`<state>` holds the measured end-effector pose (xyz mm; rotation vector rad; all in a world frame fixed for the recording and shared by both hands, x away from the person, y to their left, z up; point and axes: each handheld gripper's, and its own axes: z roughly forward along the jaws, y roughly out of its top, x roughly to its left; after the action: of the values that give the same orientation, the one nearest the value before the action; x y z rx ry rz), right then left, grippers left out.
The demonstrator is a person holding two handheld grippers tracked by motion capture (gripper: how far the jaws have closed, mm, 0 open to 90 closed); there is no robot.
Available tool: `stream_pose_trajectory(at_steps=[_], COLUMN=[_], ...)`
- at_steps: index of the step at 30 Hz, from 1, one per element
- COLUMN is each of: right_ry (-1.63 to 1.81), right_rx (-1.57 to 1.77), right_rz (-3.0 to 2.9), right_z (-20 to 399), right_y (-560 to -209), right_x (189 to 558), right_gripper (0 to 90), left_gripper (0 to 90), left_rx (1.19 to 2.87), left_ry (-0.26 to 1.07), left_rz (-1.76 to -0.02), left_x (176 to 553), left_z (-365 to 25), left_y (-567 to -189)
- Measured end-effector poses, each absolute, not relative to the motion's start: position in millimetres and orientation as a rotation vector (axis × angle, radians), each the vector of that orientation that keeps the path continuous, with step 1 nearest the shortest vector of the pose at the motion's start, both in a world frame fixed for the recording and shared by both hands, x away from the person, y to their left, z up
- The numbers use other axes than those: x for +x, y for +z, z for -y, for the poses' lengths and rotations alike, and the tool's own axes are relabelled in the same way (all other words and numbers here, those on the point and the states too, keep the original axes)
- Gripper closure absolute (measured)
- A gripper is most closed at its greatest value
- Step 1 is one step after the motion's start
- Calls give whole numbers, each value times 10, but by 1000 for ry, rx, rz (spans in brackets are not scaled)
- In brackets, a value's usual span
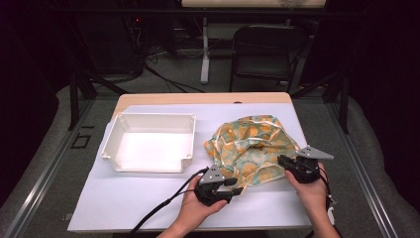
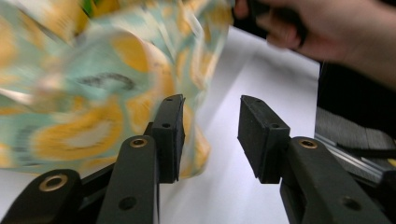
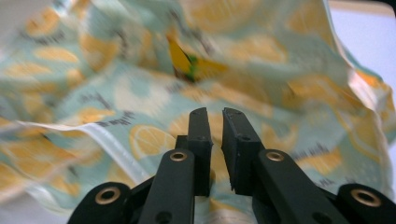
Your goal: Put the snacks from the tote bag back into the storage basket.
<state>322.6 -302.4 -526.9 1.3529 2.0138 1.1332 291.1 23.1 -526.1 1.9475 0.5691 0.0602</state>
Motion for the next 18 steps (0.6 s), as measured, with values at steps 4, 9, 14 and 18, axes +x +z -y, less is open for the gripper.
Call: stream_pose_trajectory(at_steps=[4, 9, 14, 18], right_ry=[1111, 1111, 1150, 1186], right_rx=[1378, 1388, 1341, 1306], right_rz=[-2010, -2008, -1958, -1928], right_z=[3081, 3105, 3113, 3123], right_y=[-5340, -5361, -5244, -5144], right_x=[3229, 3230, 3154, 3114], right_gripper=[839, 845, 842, 841], left_gripper=[568, 546, 529, 521], left_rx=[1896, 1800, 1795, 1826], left_ry=[84, 169, 241, 262], left_rz=[-589, -739, -799, -805], left_x=[2955, 3163, 3367, 3498], left_z=[-354, -435, -289, -152], left_y=[-5152, -5048, -5022, -5030])
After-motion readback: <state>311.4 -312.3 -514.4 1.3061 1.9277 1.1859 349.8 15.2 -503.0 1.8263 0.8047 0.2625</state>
